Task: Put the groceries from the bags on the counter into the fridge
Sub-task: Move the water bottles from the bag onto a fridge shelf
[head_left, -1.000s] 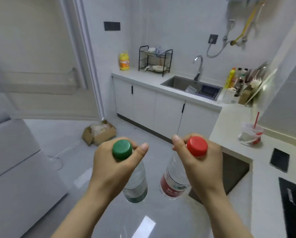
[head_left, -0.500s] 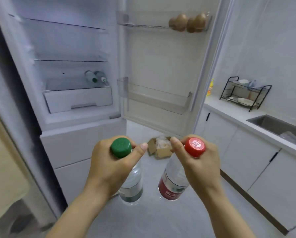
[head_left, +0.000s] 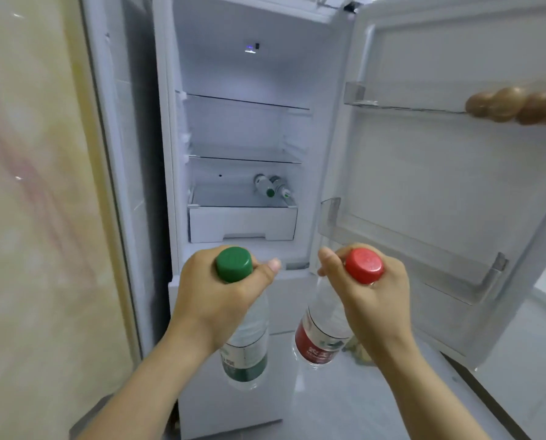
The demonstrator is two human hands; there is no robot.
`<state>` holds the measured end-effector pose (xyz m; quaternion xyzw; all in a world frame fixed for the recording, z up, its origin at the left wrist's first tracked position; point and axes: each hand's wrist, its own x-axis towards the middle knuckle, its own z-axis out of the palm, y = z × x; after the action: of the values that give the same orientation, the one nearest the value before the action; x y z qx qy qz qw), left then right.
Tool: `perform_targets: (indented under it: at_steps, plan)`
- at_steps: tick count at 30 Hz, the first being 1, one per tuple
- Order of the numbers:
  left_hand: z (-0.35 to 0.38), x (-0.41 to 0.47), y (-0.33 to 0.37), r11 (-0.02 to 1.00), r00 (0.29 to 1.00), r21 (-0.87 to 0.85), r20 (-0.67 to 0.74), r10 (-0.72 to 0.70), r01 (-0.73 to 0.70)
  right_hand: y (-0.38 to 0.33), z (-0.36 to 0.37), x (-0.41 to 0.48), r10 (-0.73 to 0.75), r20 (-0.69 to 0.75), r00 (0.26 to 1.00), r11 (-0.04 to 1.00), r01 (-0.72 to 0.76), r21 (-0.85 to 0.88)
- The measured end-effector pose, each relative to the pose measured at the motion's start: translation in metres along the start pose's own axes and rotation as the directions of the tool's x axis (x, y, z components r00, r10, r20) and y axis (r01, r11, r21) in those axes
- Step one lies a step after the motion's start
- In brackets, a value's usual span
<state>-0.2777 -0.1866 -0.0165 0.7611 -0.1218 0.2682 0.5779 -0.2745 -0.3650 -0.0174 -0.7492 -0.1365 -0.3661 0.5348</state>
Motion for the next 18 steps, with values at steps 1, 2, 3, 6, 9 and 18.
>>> perform_targets:
  at_steps: [1,2,3,6,9,18]
  plan:
    - [0.001,0.013,-0.004,1.000,1.000,0.006,-0.010,-0.004,0.004,0.006,0.007,0.011,-0.003,-0.004,1.000,1.000,0.003,0.021]
    - [0.003,0.025,-0.008,1.000,1.000,0.011,-0.020,-0.006,0.007,0.013,0.014,0.023,-0.009,-0.006,1.000,0.999,0.009,0.038]
    - [0.005,0.039,-0.012,1.000,1.000,0.019,-0.029,-0.005,0.006,0.019,0.021,0.035,-0.018,-0.007,1.000,0.999,0.018,0.050]
    - [0.013,0.077,-0.023,0.999,0.999,0.051,-0.050,0.012,-0.009,0.037,0.040,0.072,-0.042,-0.045,0.998,0.997,0.045,0.067]
    - [0.018,0.109,-0.035,0.999,0.997,0.046,-0.070,0.028,-0.025,0.055,0.058,0.106,-0.062,-0.079,0.995,0.994,0.069,0.089]
    - [0.018,0.196,-0.083,0.999,0.992,0.025,-0.121,0.025,-0.022,0.100,0.120,0.177,-0.097,-0.124,0.988,0.985,0.113,0.131]
